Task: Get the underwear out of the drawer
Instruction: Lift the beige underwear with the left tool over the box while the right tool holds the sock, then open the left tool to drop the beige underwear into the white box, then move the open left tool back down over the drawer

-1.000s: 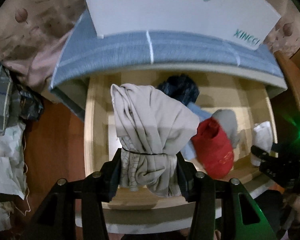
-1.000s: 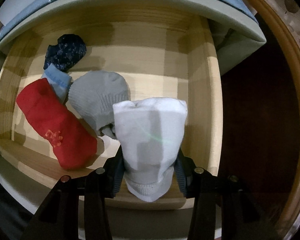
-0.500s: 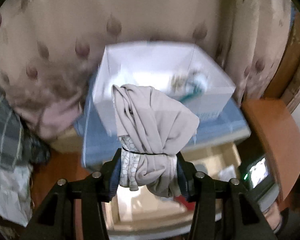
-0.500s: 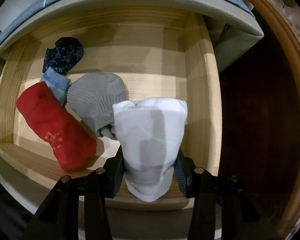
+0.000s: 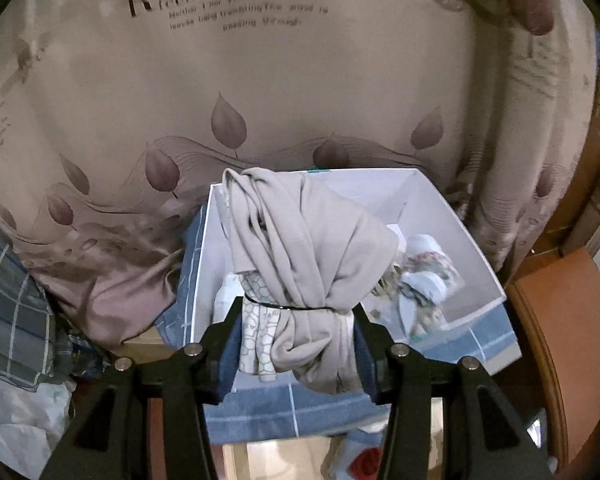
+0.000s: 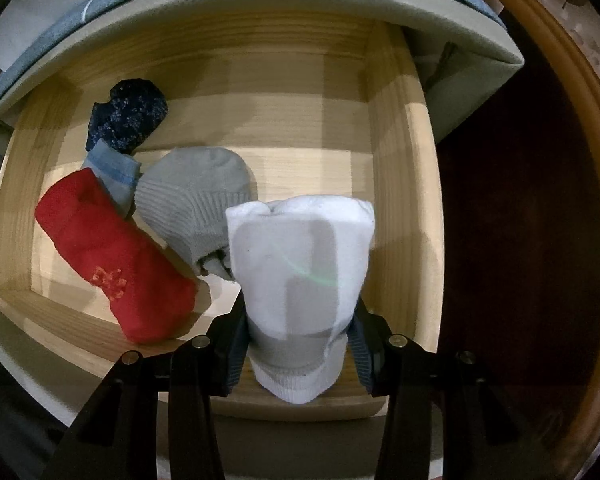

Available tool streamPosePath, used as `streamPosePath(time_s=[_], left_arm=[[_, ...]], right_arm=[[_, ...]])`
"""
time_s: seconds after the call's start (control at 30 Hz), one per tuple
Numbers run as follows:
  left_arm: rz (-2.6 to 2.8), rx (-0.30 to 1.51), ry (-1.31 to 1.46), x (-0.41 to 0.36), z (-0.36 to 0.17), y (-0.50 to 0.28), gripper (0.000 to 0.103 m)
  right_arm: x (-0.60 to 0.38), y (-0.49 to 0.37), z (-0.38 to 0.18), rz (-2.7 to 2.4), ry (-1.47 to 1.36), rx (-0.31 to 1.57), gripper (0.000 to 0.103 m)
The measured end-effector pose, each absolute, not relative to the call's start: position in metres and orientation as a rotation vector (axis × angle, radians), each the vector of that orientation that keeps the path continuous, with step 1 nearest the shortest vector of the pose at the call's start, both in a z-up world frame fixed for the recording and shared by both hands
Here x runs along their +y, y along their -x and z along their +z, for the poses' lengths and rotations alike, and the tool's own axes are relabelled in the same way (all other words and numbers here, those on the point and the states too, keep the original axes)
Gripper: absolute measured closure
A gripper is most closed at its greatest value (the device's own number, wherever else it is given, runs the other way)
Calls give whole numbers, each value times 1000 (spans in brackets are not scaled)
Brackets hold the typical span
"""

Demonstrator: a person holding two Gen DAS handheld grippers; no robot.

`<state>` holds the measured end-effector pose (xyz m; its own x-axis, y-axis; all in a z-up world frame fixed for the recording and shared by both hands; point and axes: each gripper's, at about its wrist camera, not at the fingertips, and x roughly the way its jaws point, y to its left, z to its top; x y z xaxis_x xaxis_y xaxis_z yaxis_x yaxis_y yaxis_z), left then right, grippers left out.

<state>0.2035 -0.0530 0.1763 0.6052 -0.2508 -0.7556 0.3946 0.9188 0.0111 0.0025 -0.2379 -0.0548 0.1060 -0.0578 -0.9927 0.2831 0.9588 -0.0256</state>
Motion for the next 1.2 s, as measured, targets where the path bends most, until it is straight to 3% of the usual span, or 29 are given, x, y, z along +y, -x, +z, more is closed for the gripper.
streamPosePath(time_s=[0.37,0.67,1.2], left_arm=[[-327,906,-274,-76,130,-226,51],[-330,892,-263,-75,145,-219,45],[-322,909,-299,-37,122,-132,45]], right_arm=[[-236,-5,-54,-240,-171,1454,62],[-233,-4,-53,-245,-165,1456,62],[-240,-4,-56,-252,-199,1464,62]])
